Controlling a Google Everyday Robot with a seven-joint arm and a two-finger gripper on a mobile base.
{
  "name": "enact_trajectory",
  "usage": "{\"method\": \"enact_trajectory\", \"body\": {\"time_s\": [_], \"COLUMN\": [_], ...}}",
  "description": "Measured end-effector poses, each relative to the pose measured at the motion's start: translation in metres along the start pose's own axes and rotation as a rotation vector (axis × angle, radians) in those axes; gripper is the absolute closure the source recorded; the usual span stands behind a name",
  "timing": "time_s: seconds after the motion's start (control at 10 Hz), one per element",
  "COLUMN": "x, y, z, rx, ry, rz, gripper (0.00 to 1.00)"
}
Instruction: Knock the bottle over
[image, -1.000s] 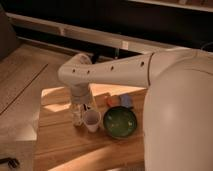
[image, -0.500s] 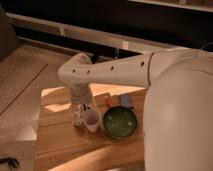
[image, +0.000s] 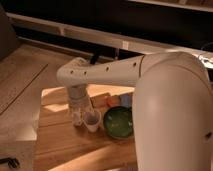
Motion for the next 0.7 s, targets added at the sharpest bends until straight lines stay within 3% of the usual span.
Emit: {"method": "enact_trajectory", "body": {"time_s": [0.2, 0.4, 0.7], "x": [-0.005, -0.017, -0.059], "y": [-0.004, -0.012, -0.022], "z": [0.013, 0.021, 0.019], "rx": [0.011, 0.026, 0.044], "ry": [0.051, 0.072, 0.012], "rz": [-0.011, -0.018, -0.068], "gripper": [0.35, 0.35, 0.35]}}
